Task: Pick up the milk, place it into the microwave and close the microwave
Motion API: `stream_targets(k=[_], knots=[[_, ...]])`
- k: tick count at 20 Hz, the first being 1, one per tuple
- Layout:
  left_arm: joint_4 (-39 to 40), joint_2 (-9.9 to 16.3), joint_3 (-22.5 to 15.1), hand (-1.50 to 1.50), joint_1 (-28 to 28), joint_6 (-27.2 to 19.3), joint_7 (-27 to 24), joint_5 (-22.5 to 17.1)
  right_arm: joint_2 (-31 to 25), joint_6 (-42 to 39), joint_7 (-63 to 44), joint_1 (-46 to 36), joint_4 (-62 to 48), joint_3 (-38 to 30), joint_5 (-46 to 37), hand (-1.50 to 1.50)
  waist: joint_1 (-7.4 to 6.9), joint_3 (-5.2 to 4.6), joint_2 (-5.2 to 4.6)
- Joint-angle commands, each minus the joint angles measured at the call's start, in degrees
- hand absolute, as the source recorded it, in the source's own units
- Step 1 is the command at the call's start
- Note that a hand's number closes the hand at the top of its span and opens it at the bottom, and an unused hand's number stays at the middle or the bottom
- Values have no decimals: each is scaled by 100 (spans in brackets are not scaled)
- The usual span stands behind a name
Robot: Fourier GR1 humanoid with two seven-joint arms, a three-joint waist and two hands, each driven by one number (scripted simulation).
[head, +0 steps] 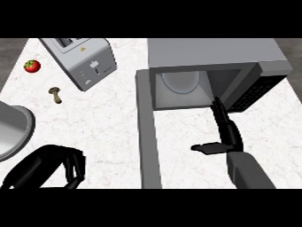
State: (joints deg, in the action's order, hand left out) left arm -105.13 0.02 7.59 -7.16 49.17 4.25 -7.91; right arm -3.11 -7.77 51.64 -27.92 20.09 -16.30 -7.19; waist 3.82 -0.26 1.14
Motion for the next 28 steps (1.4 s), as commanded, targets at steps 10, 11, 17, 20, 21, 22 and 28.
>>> stream_targets(k=[10,11,17,20,21,22,28], knots=[[1337,-1,-1073,150,985,-673,-983,1716,-618,-1054,319,2714,2396,152,492,-150,92,-13,-49],[1415,-1,-1306,150,789,-803,-1208,1854,-596,-1188,342,3016,2573,200,546,-150,82,-15,-47],[1933,-2,-2504,150,1083,-2001,-1617,2065,-946,-1753,-25,4092,4310,339,1045,-150,21,-10,-73],[2387,-2,-3194,150,1253,-2549,-1961,2149,-914,-1871,-413,4372,5157,420,1396,-150,-13,-6,-92],[2455,-1,-3472,150,1176,-2539,-1856,2088,-1060,-2038,-337,4549,5339,400,1495,-150,-33,0,-92],[2759,-1,-3704,150,1355,-2751,-1772,2097,-1006,-2220,-620,4389,5419,571,1621,-150,98,-9,-111],[3096,0,-5100,150,1794,-4244,-1429,1446,-1064,-2339,-1349,4916,6873,863,2254,-150,29,0,-123]])
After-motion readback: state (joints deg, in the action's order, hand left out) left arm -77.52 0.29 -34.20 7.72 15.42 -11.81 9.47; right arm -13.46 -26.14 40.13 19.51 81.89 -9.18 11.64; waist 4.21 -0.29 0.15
